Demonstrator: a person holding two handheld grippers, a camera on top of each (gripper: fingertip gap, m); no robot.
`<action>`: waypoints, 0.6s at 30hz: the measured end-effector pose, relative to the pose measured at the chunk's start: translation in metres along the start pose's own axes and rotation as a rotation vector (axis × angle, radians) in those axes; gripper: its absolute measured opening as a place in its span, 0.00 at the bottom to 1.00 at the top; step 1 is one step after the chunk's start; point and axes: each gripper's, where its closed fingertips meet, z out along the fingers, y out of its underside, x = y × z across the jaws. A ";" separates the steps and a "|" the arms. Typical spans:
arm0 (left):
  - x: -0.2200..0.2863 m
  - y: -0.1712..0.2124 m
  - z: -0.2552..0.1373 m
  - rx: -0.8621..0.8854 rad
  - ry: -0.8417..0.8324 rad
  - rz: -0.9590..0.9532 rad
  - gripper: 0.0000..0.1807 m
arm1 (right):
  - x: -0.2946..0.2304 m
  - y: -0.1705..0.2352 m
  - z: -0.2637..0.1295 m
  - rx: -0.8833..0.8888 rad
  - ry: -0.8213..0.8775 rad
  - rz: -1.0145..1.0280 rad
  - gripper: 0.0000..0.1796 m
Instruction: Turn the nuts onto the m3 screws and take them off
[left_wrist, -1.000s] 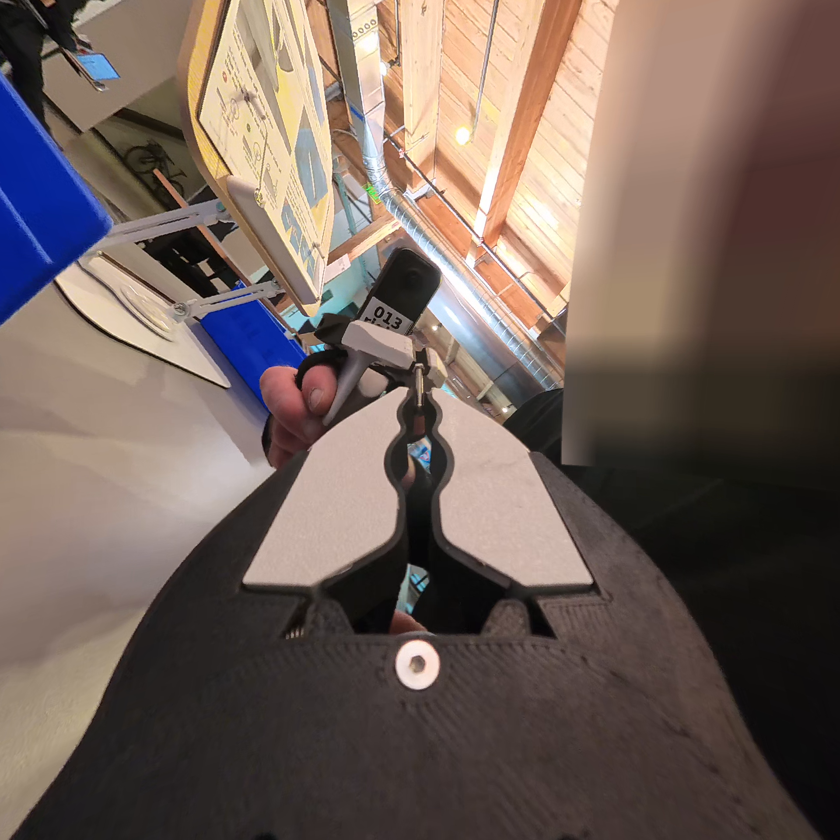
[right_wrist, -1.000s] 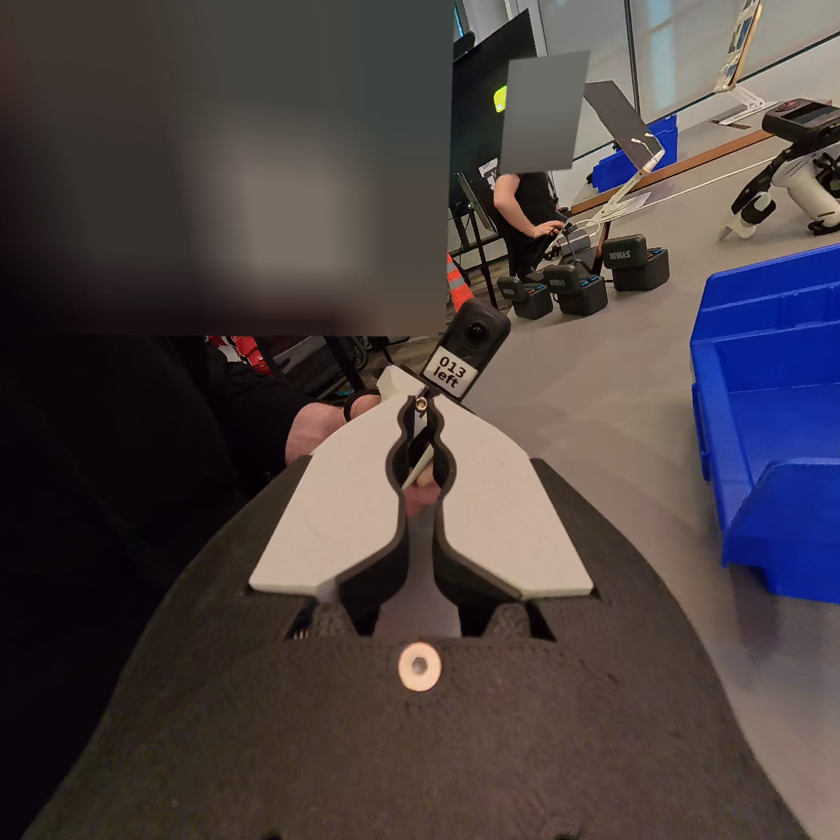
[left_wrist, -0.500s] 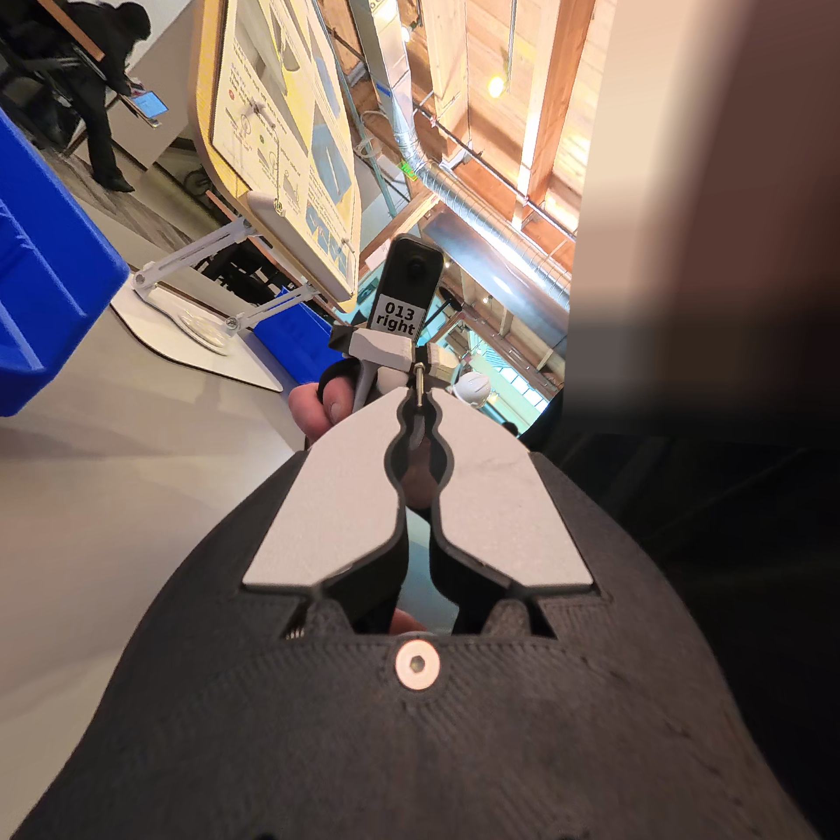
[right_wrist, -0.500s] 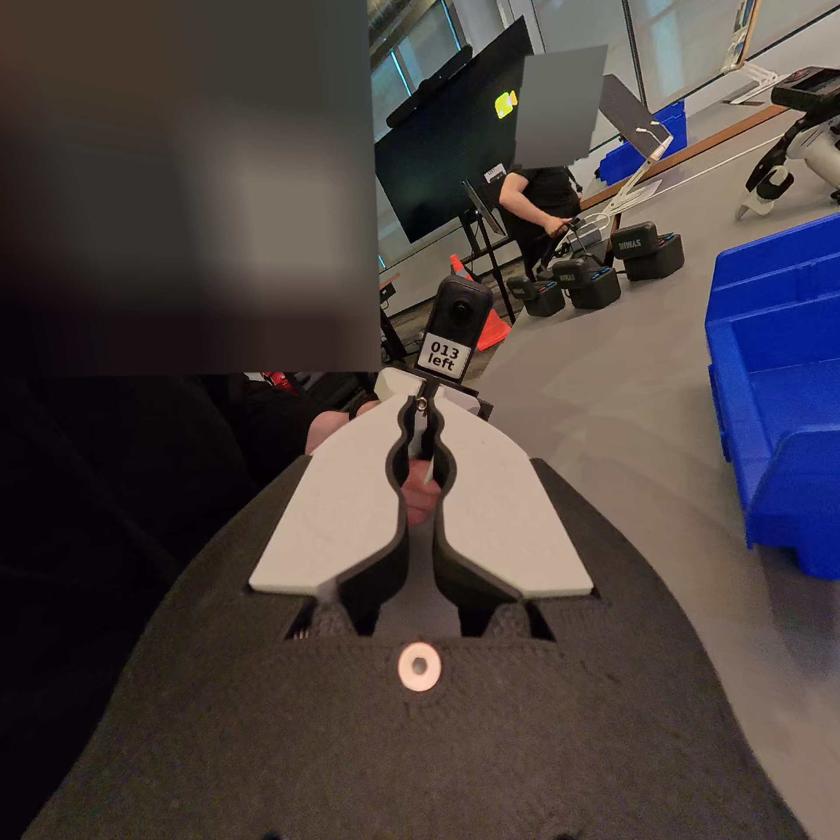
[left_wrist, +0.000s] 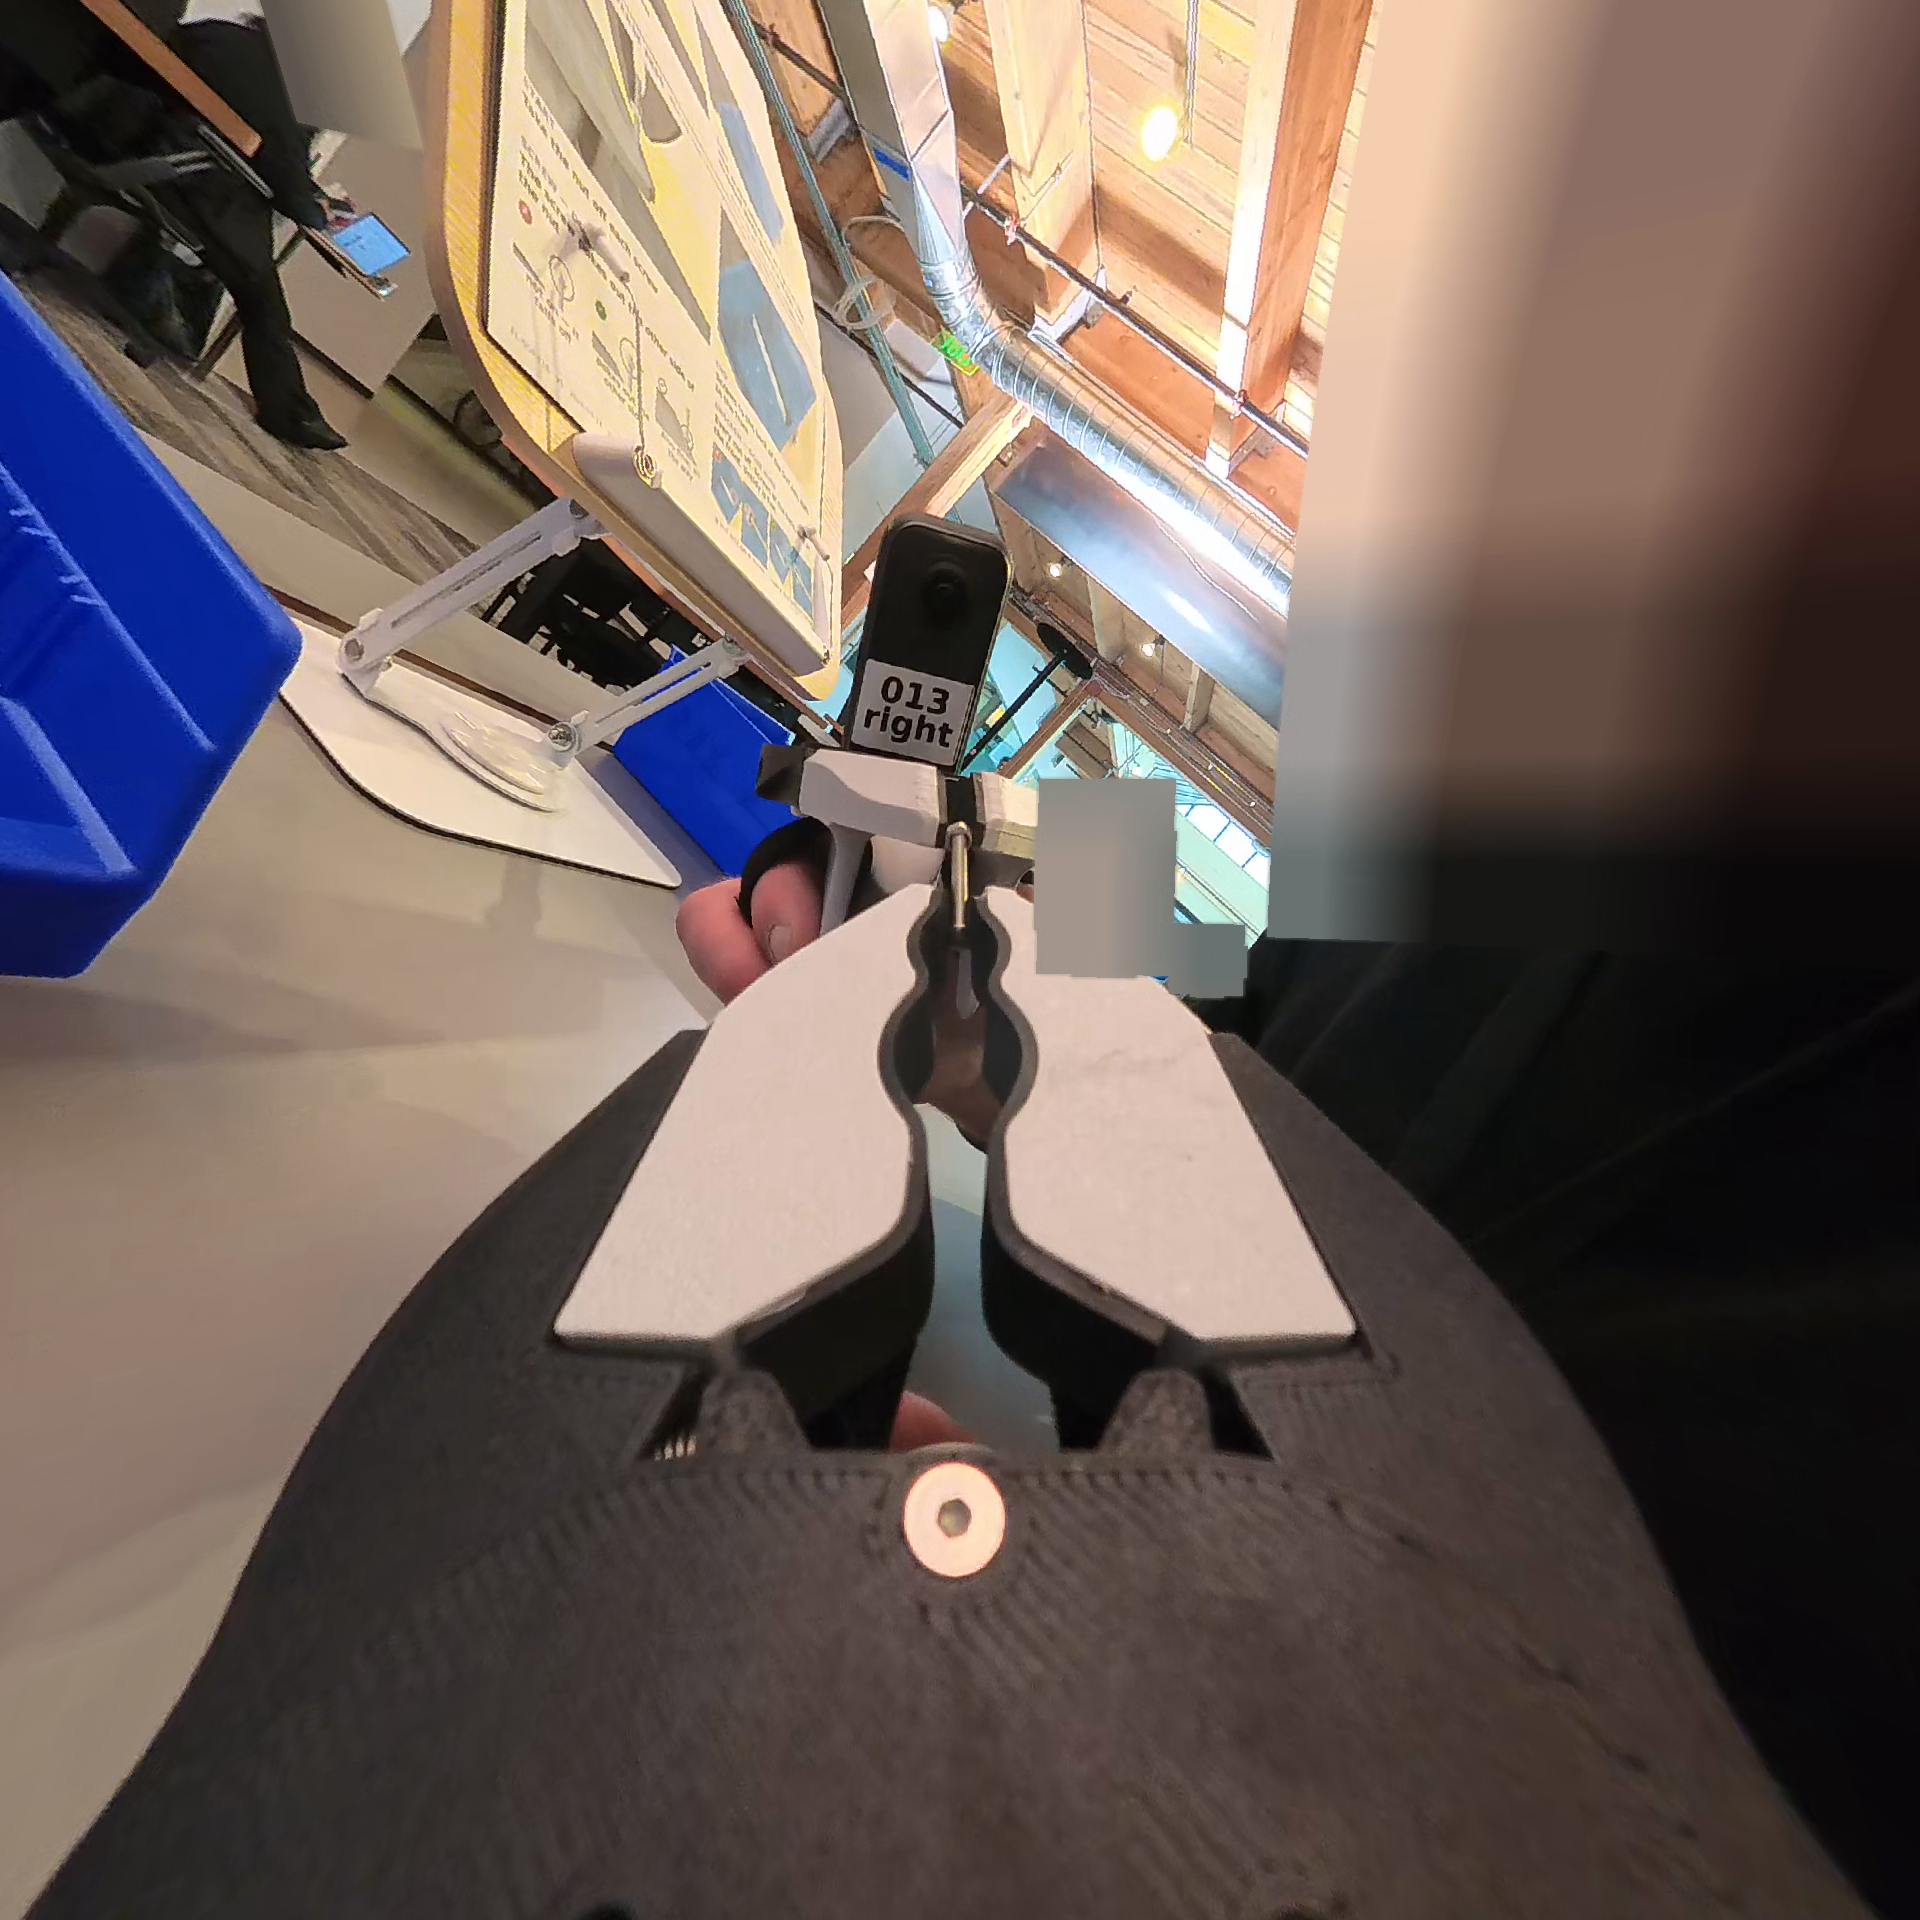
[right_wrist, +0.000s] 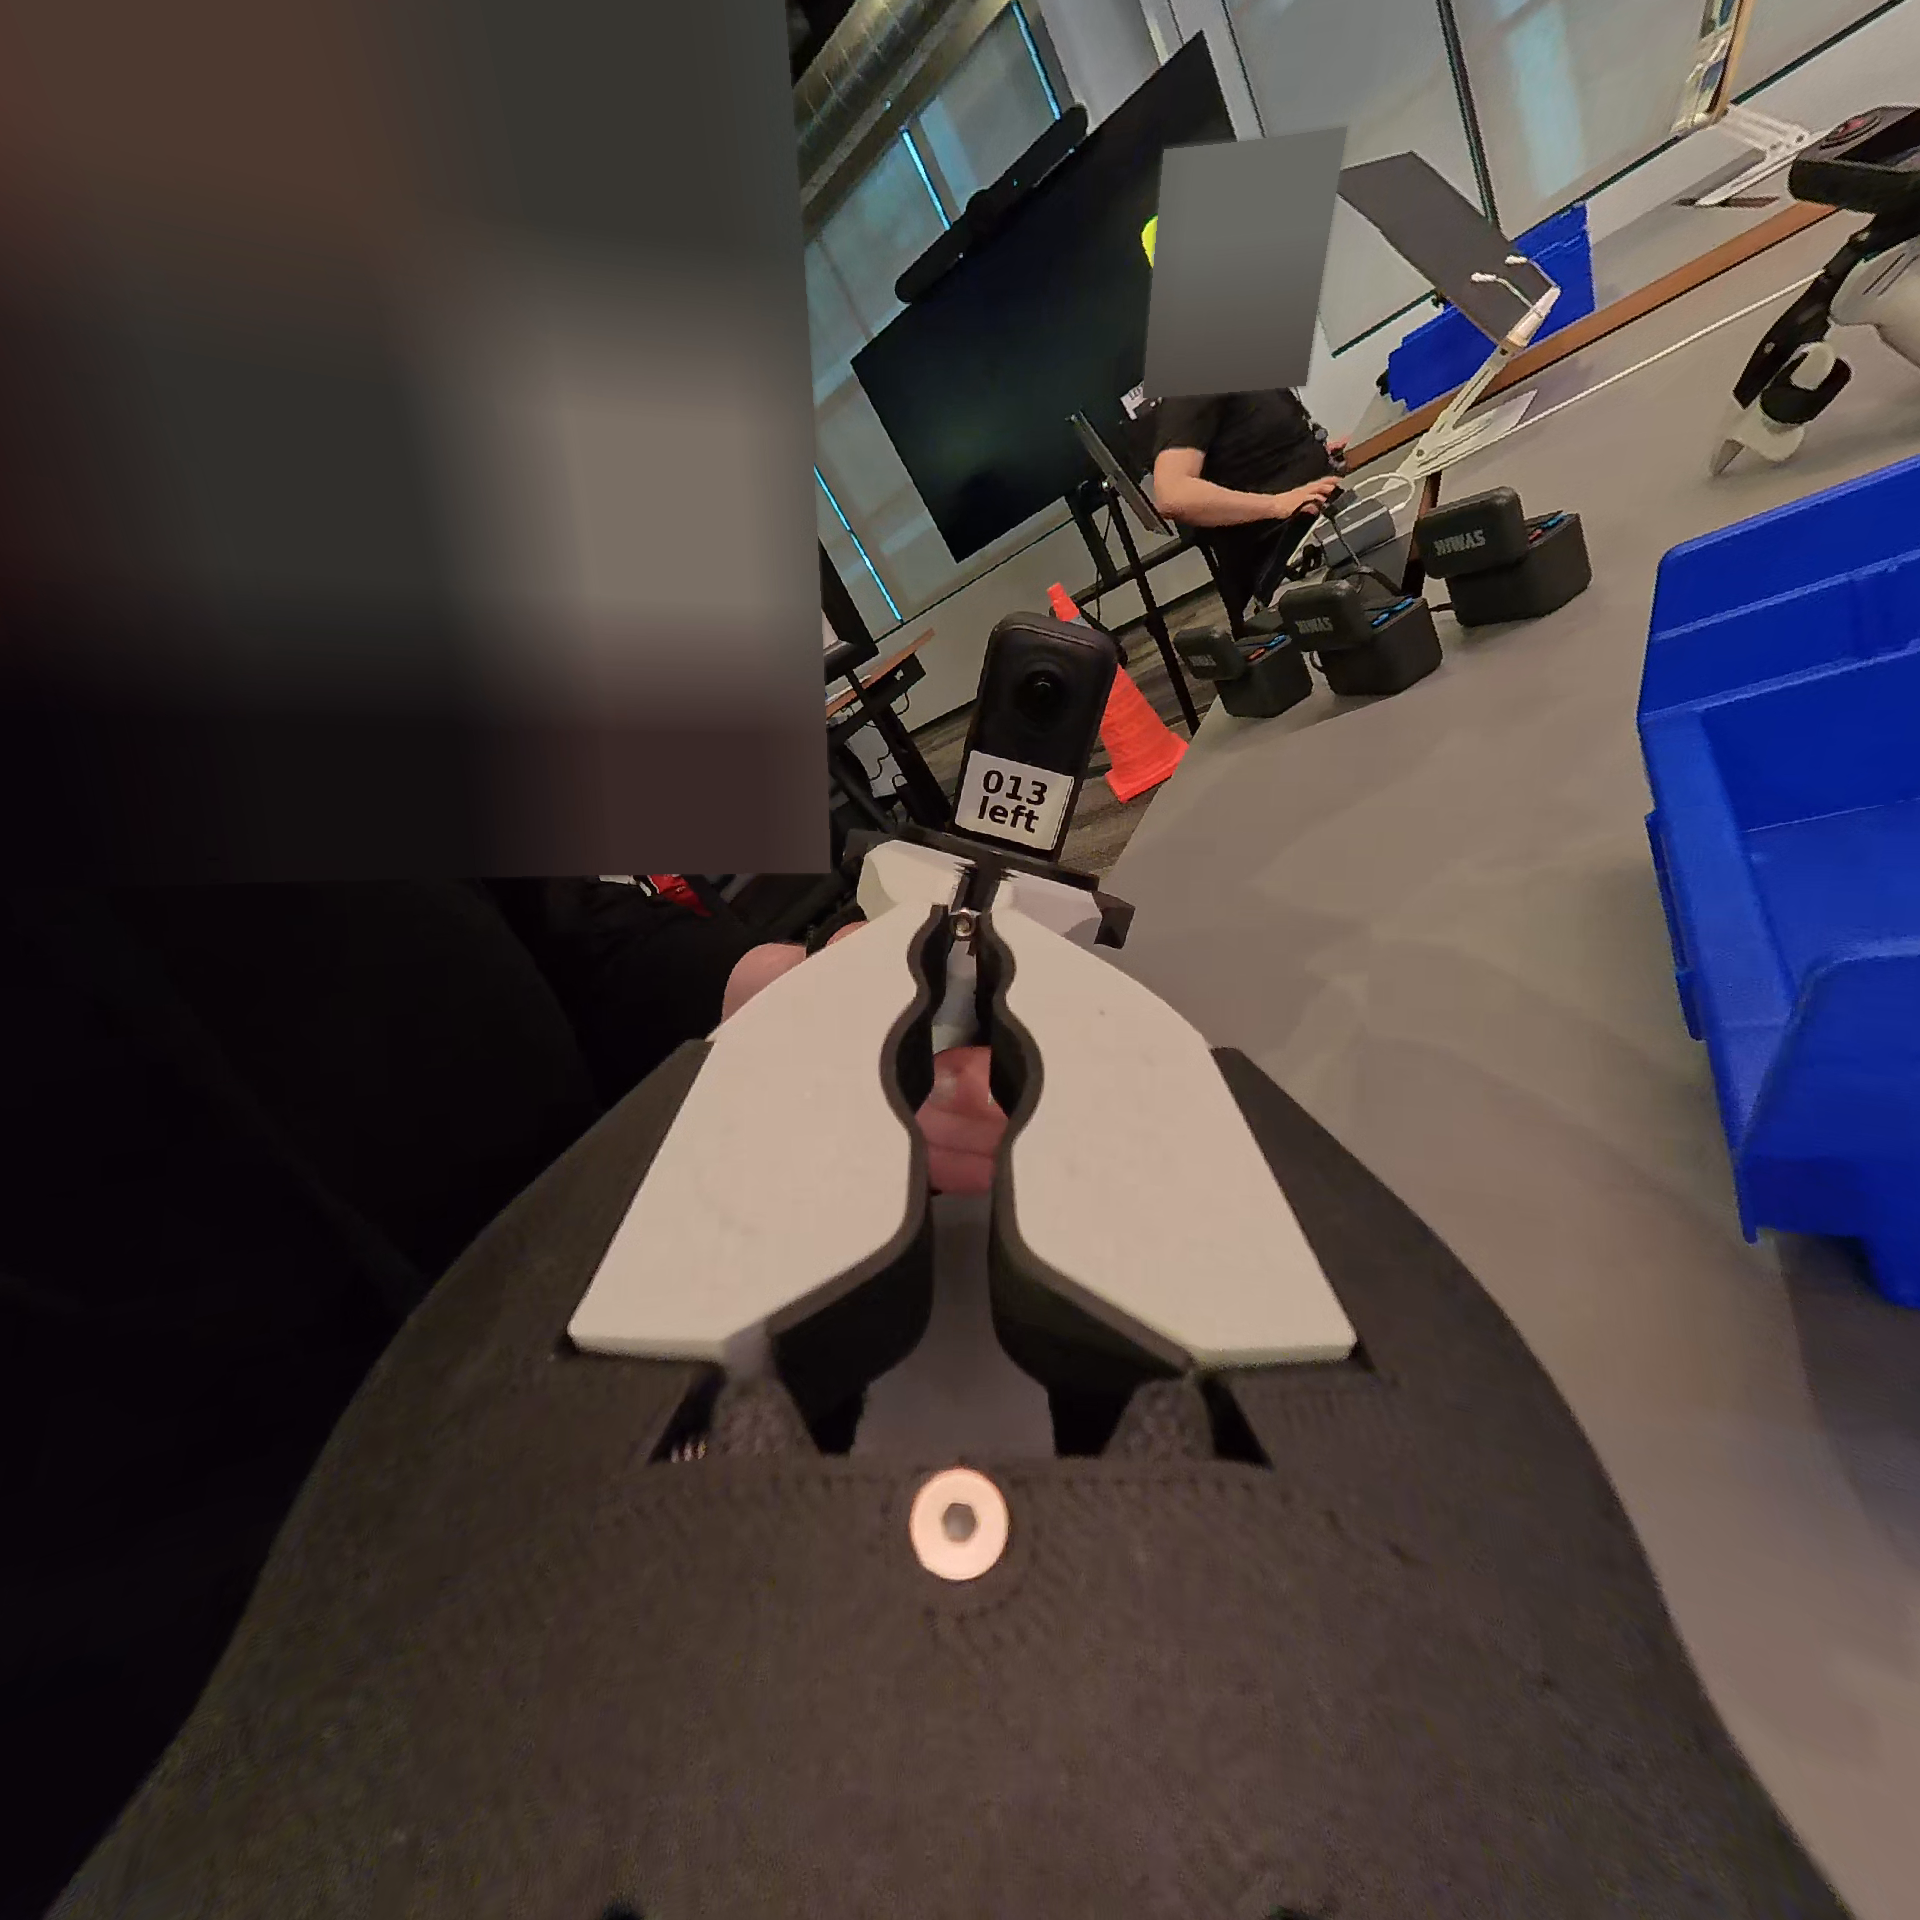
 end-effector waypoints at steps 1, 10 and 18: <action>0.000 0.000 0.000 0.000 0.000 0.001 0.01 | 0.000 0.000 0.000 0.000 0.000 0.000 0.02; -0.001 0.001 0.000 -0.034 -0.037 0.072 0.01 | 0.000 0.002 -0.001 -0.001 -0.008 0.026 0.02; -0.003 0.005 0.001 -0.091 -0.088 0.173 0.01 | 0.001 0.004 -0.004 -0.002 -0.014 0.078 0.02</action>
